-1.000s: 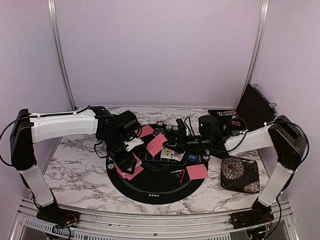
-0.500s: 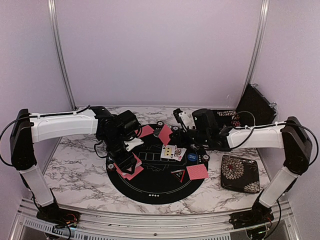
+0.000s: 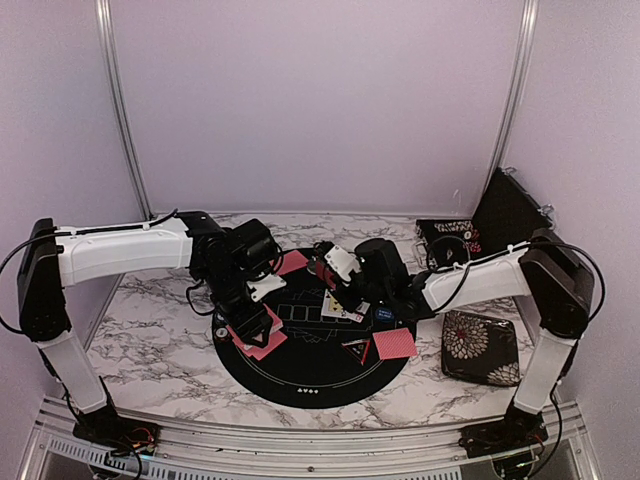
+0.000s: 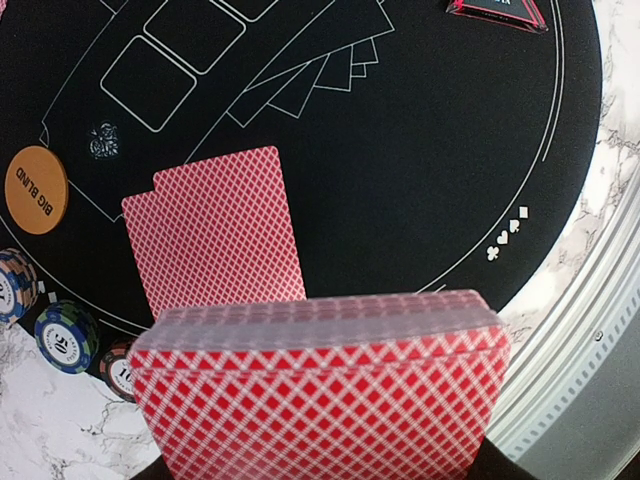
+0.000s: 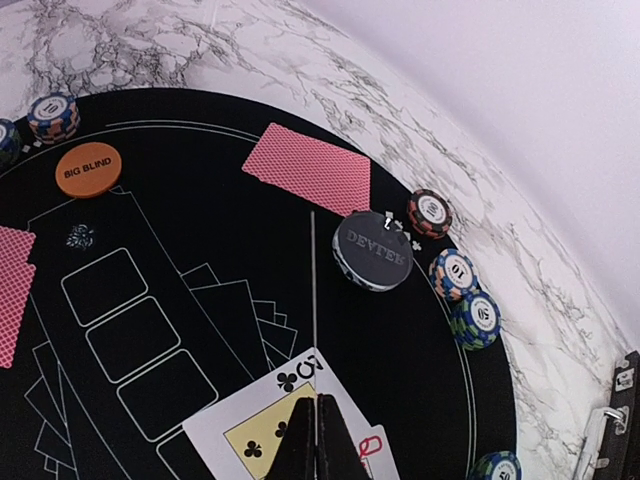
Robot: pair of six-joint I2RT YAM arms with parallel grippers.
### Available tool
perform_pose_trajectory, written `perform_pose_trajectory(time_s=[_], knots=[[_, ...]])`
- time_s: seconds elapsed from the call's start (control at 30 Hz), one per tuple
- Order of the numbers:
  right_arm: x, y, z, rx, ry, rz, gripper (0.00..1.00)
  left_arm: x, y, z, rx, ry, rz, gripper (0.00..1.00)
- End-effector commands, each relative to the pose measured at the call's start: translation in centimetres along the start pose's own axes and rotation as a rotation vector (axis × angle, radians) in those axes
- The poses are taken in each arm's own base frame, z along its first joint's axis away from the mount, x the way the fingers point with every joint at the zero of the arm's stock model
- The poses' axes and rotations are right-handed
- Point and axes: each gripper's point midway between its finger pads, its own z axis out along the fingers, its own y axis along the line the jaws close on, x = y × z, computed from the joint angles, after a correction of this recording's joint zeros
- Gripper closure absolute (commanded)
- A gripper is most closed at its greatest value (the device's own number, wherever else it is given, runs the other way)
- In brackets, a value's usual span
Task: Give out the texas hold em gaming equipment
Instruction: Flop the poker card in the community card area.
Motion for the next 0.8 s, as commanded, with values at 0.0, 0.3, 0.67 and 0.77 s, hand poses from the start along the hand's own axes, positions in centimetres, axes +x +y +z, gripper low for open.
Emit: perform_pose_trajectory(time_s=[0.0,0.3,0.67,0.77], knots=[[-2.7,-0.3,0.9,0.036,-0.087,-0.064,1.00,-0.1,0.0,-1.0,-0.002,-0.029,-0.001,0.45],[-2.2,1.2,2.5,0.027,-0.077,-0.117,1.00,-0.1,0.1,-1.0,-0.001,-0.028,-0.001,0.45],[-0.6,2.3,3.4,0.002,-0.041,-0.152,1.00,0.0,0.1,-0.8,0.002,-0.025,-0.005,0.45],[-0.2,2.8,3.3,-0.017,-0.032,-0.153,1.00,-0.1,0.1,-0.8,0.003,-0.025,-0.004,0.45]])
